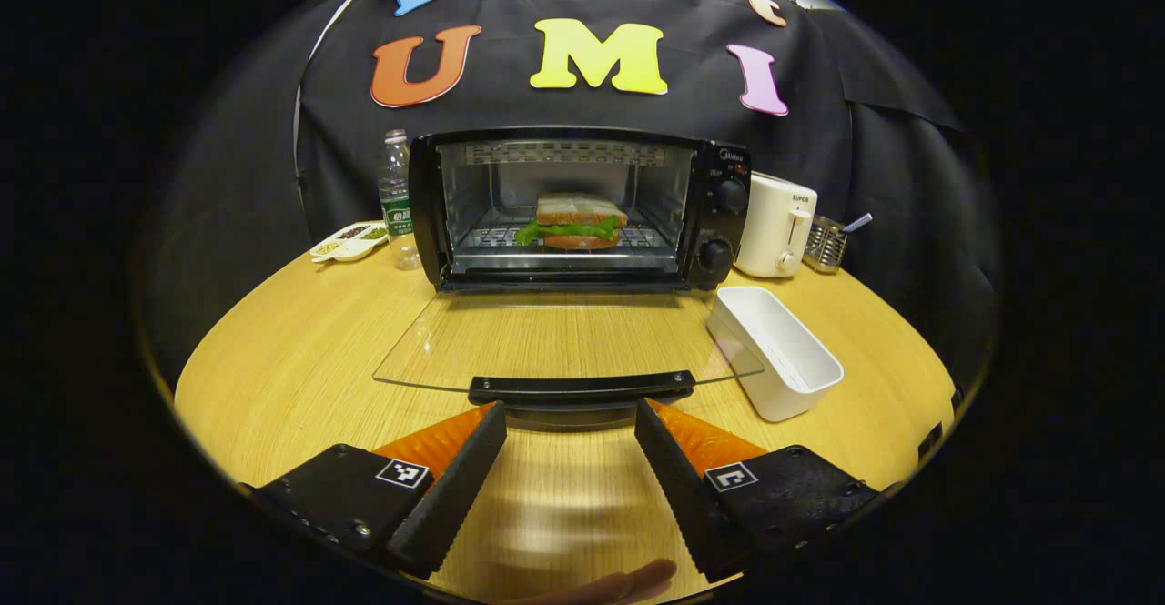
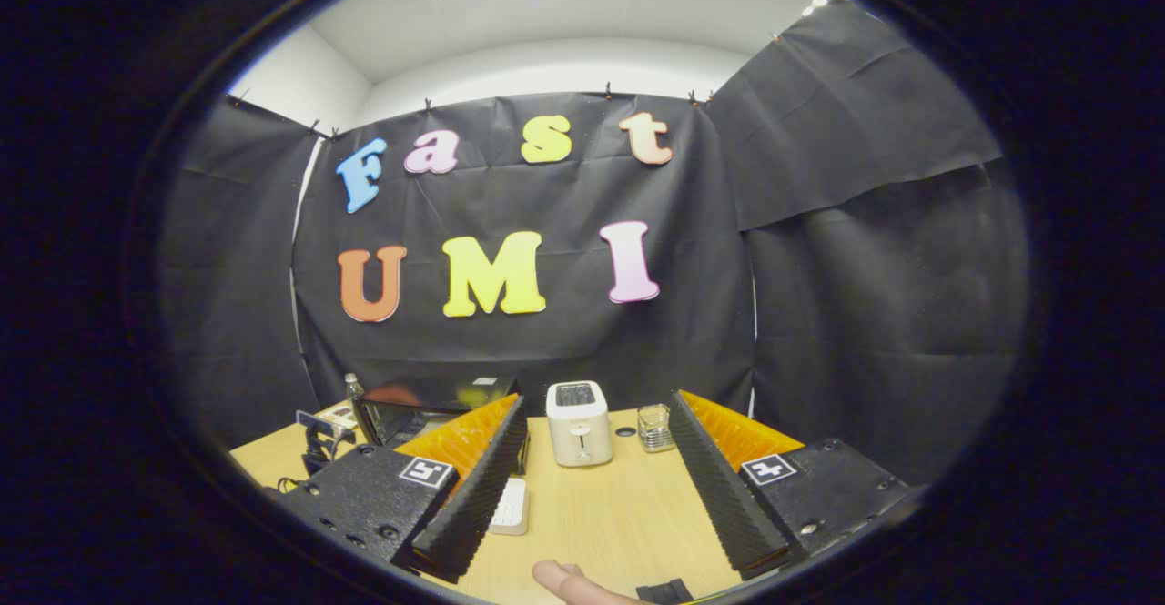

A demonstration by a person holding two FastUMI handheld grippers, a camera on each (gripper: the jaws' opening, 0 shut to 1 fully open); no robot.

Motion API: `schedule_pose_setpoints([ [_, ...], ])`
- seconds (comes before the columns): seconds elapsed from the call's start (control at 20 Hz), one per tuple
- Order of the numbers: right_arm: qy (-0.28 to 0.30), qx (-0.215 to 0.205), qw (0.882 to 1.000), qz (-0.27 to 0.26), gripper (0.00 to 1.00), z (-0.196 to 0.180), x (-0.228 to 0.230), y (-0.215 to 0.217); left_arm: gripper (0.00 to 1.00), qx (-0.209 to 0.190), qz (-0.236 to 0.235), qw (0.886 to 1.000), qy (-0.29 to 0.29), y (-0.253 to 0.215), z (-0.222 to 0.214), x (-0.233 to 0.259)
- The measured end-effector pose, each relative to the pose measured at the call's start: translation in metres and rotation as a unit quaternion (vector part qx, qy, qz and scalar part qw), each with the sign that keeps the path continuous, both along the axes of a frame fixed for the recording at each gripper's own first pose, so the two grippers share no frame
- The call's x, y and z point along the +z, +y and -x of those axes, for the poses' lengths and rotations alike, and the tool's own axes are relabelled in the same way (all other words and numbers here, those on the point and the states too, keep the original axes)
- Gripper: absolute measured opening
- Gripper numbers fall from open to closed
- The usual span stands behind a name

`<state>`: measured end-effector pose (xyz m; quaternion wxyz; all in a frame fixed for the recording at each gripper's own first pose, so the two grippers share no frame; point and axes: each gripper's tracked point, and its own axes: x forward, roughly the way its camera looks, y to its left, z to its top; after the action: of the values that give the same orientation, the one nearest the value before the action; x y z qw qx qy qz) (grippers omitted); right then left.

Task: Open the electric oven with the left hand, put the food in, and close the electric oven.

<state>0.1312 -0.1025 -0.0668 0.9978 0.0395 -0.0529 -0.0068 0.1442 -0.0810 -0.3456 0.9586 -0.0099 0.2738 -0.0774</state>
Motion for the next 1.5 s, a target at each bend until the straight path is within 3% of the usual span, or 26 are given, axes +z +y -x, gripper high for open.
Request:
schedule_pose_setpoints([
  [0.1,-0.010,0.003,1.000,0.004,1.00,0.005,0.003,-0.002,0.94,0.000,0.002,1.000,0.006,-0.004,-0.006,-0.006],
  [0.15,-0.009,0.005,1.000,0.004,0.89,0.006,0.002,-0.002,0.94,0.006,-0.003,1.000,0.010,-0.002,-0.007,-0.007],
  [0.2,-0.008,0.009,1.000,0.005,1.00,0.004,0.000,0.000,0.94,0.010,-0.006,1.000,0.021,-0.003,-0.008,-0.011],
  [0.35,-0.007,0.021,1.000,0.010,1.00,0.005,-0.001,0.003,0.94,0.008,-0.032,0.999,0.013,-0.003,-0.013,-0.003],
  [0.75,-0.022,0.031,0.999,0.016,1.00,0.007,0.002,0.009,0.93,0.008,-0.030,0.999,0.020,-0.001,-0.013,0.001],
  [0.8,-0.025,0.034,0.999,0.016,0.89,0.009,0.003,0.009,0.93,0.009,-0.027,0.999,0.022,-0.002,-0.012,0.001],
  [1.0,-0.034,0.035,0.999,0.018,0.89,0.014,0.004,0.007,0.94,0.003,-0.039,0.999,0.003,-0.002,-0.017,0.024],
  [1.05,-0.033,0.035,0.999,0.018,1.00,0.014,0.004,0.008,0.93,0.006,-0.035,0.999,-0.002,-0.001,-0.019,0.032],
  [1.1,-0.032,0.036,0.999,0.018,0.89,0.012,0.002,0.009,0.93,0.009,-0.029,1.000,-0.004,0.000,-0.021,0.038],
  [1.5,-0.010,0.033,0.999,0.022,0.89,0.001,-0.011,0.009,0.96,0.009,-0.028,0.999,-0.036,0.000,-0.045,0.087],
])
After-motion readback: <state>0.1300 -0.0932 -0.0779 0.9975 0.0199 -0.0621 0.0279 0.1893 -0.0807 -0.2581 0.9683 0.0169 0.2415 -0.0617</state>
